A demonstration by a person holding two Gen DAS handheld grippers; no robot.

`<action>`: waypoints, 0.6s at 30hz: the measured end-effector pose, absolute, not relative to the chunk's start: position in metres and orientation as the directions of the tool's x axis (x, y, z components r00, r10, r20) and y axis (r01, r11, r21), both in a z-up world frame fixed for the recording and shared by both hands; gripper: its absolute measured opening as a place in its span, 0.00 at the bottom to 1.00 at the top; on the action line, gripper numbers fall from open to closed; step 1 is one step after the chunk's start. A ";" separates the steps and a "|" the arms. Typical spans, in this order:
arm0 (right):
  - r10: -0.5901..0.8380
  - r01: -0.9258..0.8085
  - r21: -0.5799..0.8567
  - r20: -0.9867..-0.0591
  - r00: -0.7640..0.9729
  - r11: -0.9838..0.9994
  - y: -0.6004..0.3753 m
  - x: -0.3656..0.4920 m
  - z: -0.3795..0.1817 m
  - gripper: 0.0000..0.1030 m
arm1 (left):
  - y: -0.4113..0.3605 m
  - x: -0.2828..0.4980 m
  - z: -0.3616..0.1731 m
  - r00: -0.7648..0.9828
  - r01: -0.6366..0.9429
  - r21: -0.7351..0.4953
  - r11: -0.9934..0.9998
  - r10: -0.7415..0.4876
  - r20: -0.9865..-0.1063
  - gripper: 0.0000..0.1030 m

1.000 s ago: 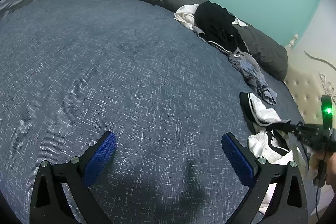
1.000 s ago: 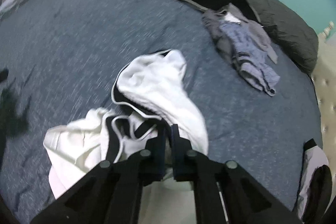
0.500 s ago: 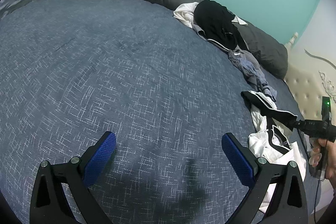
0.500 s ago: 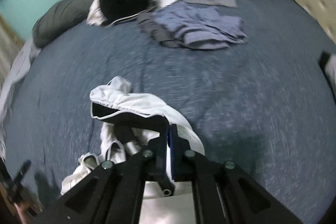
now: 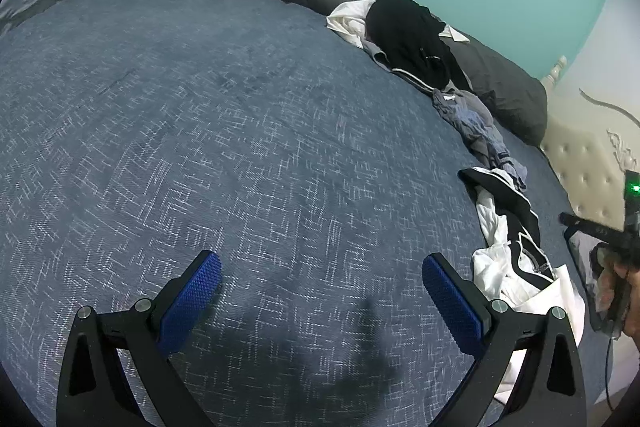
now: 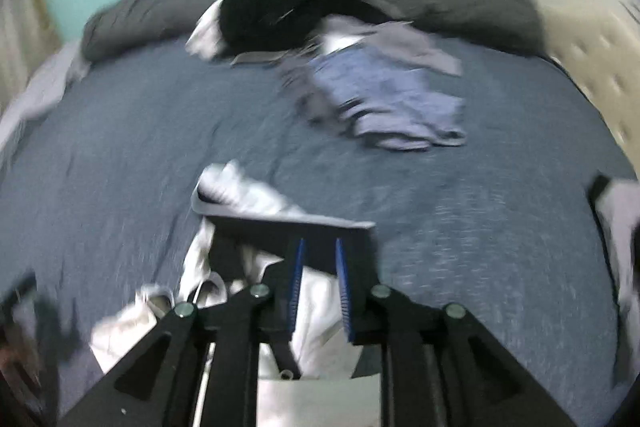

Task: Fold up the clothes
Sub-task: 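Lift and pull the black-trimmed garment edge with the right gripper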

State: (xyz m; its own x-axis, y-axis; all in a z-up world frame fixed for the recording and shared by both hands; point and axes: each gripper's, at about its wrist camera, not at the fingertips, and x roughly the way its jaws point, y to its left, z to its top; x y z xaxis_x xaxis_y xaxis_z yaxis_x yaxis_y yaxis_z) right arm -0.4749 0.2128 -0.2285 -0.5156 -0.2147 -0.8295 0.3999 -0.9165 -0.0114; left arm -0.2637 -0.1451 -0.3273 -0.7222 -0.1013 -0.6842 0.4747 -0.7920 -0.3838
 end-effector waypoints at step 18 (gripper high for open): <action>0.016 0.481 -0.290 -0.868 -0.497 -0.827 0.152 -0.509 -0.291 0.46 | -0.144 -0.268 -0.330 -0.721 0.469 -0.384 -0.795 -0.094 -0.686 1.00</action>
State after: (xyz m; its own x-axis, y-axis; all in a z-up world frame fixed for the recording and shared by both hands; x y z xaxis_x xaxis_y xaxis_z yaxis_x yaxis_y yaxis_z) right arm -0.5086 0.1525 -0.2913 -0.4967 0.0157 -0.8678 0.4812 -0.8271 -0.2904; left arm -0.2679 -0.1438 -0.3298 -0.7213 -0.0938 -0.6862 0.4691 -0.7951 -0.3844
